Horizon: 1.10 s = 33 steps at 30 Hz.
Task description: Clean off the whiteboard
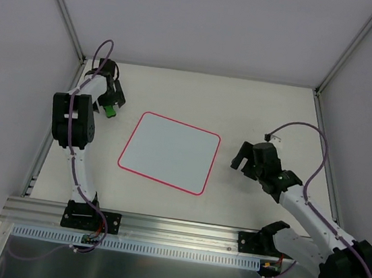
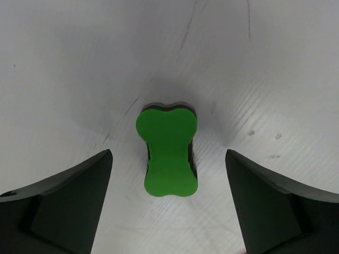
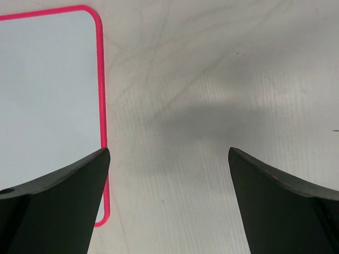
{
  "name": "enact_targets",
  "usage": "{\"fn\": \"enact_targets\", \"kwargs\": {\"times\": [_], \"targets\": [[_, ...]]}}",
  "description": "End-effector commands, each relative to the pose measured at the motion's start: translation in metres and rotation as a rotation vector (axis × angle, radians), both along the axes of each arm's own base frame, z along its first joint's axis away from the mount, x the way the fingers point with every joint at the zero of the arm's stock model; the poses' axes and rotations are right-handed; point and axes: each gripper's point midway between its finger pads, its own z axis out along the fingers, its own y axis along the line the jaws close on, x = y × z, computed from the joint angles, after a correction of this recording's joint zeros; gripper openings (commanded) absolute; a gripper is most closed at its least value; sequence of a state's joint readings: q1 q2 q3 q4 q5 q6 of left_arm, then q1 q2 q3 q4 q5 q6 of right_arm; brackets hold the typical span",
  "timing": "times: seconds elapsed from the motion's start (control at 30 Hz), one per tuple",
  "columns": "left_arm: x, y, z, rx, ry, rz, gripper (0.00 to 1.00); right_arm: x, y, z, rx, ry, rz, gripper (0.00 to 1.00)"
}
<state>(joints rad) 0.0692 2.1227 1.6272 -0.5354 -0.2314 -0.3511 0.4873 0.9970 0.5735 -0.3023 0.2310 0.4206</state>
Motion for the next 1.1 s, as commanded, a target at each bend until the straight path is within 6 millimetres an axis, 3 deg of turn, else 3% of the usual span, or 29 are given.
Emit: {"fn": "enact_targets", "kwargs": {"times": [0.0, 0.03, 0.07, 0.1, 0.13, 0.17, 0.23, 0.27, 0.33, 0.37, 0.47, 0.5, 0.57, 0.6, 0.8, 0.97, 1.07], "targets": [[-0.010, -0.006, 0.046, -0.025, -0.082, 0.003, 0.94, 0.001, -0.026, 0.047, -0.125, -0.094, 0.004, 0.99], [-0.013, -0.008, 0.054, -0.037, -0.099, 0.000, 0.99, -0.003, -0.036, 0.053, -0.165, -0.097, -0.012, 0.99], [-0.016, -0.010, 0.081, -0.043, -0.159, -0.002, 0.99, -0.003, -0.041, 0.062, -0.196, -0.120, -0.001, 0.99], [-0.025, -0.013, 0.089, -0.052, -0.171, -0.010, 0.99, -0.004, -0.046, 0.072, -0.216, -0.141, -0.003, 0.99], [-0.031, -0.019, 0.099, -0.078, -0.192, -0.028, 0.99, -0.006, -0.055, 0.092, -0.233, -0.188, -0.024, 0.99], [-0.039, -0.023, 0.136, -0.085, -0.278, -0.039, 0.99, -0.008, -0.061, 0.103, -0.263, -0.215, -0.013, 0.99], [-0.060, -0.028, 0.156, -0.100, -0.328, -0.048, 0.99, -0.014, -0.074, 0.134, -0.282, -0.293, -0.036, 0.99], [-0.075, -0.032, 0.195, -0.104, -0.427, -0.069, 0.99, -0.017, -0.078, 0.145, -0.289, -0.320, -0.041, 0.99], [-0.100, -0.037, 0.214, -0.105, -0.486, -0.102, 0.99, -0.028, -0.091, 0.168, -0.313, -0.391, -0.047, 0.99], [-0.121, -0.039, 0.250, -0.090, -0.591, -0.125, 0.99, -0.032, -0.094, 0.184, -0.307, -0.434, -0.054, 0.99], [-0.160, -0.040, 0.282, -0.047, -0.711, -0.159, 0.99, -0.048, -0.107, 0.217, -0.311, -0.543, -0.054, 0.99], [-0.183, -0.041, 0.303, -0.022, -0.788, -0.167, 0.99, -0.052, -0.110, 0.224, -0.312, -0.567, -0.054, 0.99], [-0.207, -0.041, 0.320, 0.005, -0.857, -0.185, 0.99, -0.061, -0.116, 0.237, -0.322, -0.613, -0.051, 0.99], [-0.229, -0.043, 0.335, 0.018, -0.920, -0.194, 0.99, -0.068, -0.121, 0.248, -0.315, -0.654, -0.064, 0.99], [-0.296, -0.049, 0.361, 0.060, -1.032, -0.237, 0.99, -0.091, -0.142, 0.272, -0.369, -0.753, -0.081, 0.99], [-0.333, -0.061, 0.357, 0.008, -1.035, -0.276, 0.99, -0.105, -0.151, 0.275, -0.385, -0.804, -0.081, 0.99], [-0.359, -0.062, 0.367, 0.012, -1.090, -0.303, 0.99, -0.115, -0.156, 0.275, -0.384, -0.841, -0.079, 0.99]]}}
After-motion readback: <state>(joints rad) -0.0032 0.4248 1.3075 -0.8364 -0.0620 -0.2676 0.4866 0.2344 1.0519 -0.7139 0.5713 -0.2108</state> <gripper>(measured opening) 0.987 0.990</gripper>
